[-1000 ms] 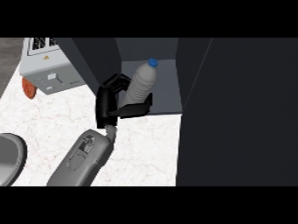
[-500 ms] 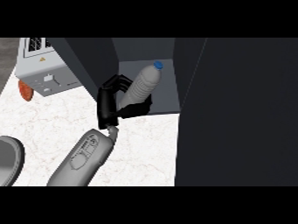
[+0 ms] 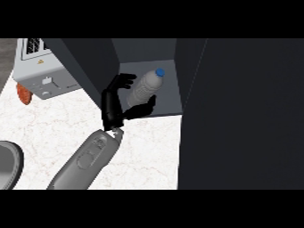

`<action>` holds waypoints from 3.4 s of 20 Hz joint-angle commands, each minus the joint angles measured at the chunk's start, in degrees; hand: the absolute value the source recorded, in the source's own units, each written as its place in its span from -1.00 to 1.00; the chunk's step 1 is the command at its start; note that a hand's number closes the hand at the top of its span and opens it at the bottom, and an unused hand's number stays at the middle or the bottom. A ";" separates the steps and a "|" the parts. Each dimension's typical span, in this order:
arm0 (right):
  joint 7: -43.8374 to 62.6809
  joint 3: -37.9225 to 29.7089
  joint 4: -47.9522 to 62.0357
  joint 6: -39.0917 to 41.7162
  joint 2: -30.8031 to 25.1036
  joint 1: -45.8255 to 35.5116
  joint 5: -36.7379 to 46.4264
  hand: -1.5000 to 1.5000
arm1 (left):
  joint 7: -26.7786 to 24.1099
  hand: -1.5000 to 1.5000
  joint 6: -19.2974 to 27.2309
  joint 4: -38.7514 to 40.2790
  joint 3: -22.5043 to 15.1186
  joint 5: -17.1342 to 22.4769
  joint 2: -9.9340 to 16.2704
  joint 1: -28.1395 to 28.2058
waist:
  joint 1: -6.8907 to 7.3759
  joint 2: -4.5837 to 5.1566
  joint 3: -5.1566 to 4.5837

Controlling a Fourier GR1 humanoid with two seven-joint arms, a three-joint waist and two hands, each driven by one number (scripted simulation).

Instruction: Pick up the bottled water, place it into the cabinet and close the cabinet

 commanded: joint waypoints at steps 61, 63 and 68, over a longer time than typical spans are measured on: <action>-2.39 4.42 -5.03 -3.94 -3.43 6.87 4.84 -1.00 | -3.97 -1.00 -35.91 -50.17 0.78 17.42 0.84 29.52 | 4.55 0.24 -0.63; -1.39 5.75 -9.36 -3.08 -5.87 9.38 5.68 -1.00 | -7.27 -1.00 -39.90 -51.02 1.99 19.58 3.08 33.83 | 4.35 0.27 -0.66; 1.28 7.64 -6.85 0.34 -10.07 6.44 9.44 1.00 | -8.10 -1.00 -38.44 -61.26 -4.72 16.47 4.64 44.29 | 5.12 0.16 -0.65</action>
